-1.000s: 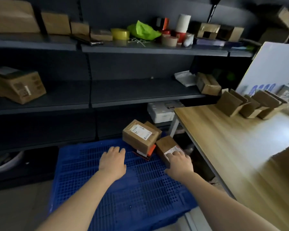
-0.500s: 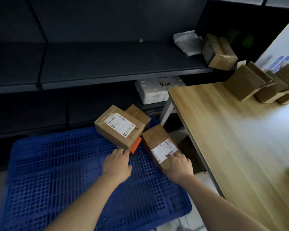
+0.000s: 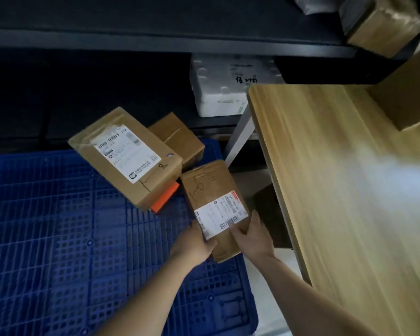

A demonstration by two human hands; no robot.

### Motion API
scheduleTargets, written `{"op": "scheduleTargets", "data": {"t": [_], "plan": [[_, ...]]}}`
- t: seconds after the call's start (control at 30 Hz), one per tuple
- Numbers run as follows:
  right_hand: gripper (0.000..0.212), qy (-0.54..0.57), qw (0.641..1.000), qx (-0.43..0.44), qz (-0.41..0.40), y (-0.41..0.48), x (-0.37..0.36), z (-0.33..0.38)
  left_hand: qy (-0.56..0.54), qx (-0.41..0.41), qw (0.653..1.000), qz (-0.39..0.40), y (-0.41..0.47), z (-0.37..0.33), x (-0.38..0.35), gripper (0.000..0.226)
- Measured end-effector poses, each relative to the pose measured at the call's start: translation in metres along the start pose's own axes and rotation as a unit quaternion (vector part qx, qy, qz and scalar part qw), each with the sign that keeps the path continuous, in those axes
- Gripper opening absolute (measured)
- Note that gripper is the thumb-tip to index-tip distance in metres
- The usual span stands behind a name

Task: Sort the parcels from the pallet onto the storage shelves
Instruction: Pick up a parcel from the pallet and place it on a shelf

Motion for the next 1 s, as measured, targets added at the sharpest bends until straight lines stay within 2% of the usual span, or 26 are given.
{"op": "scheduleTargets", "data": {"t": [0.1,0.17,0.27,0.43,0.63,0.73,0.83,0.93,1.0], "plan": [[0.063,0.050,0.999,0.007,-0.011,-0.002,-0.008,-0.006,-0.180,0.027,0.983,-0.027,0.001,0.006,-0.012,0.060],[0.058,0.060,0.998,0.001,-0.034,-0.011,-0.008,-0.011,-0.214,0.027,0.975,-0.054,-0.006,0.007,-0.009,0.054],[0.057,0.071,0.996,-0.005,-0.049,-0.029,-0.008,-0.020,-0.216,0.024,0.974,-0.060,-0.023,0.006,-0.005,0.051],[0.062,0.074,0.997,-0.021,-0.025,-0.071,-0.016,-0.030,-0.212,0.043,0.976,-0.038,-0.071,0.014,-0.001,0.042],[0.053,0.009,0.999,0.034,-0.009,-0.159,-0.032,-0.026,-0.210,0.072,0.975,-0.020,-0.170,0.052,-0.004,0.031],[0.061,-0.021,0.998,0.065,0.011,-0.211,-0.054,-0.017,-0.245,0.098,0.963,-0.057,-0.232,0.088,0.001,0.038],[0.060,-0.027,0.993,0.112,0.036,-0.269,-0.081,0.000,-0.266,0.096,0.953,-0.108,-0.297,0.121,0.017,0.038],[0.056,-0.029,0.984,0.165,0.061,-0.331,-0.109,0.025,-0.284,0.093,0.940,-0.163,-0.370,0.151,0.040,0.018],[0.053,-0.027,0.976,0.199,0.083,-0.375,-0.129,0.045,-0.301,0.094,0.925,-0.212,-0.418,0.173,0.057,0.015]]}}
Point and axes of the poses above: each hand's wrist, its own y-axis towards the middle knuckle, its own x-axis out of the back of the hand, z = x × y, the point moved 10 cm from there along y, towards the middle knuckle, and after that the axes turned 10 degrees about -x, right-handed, at the moved point
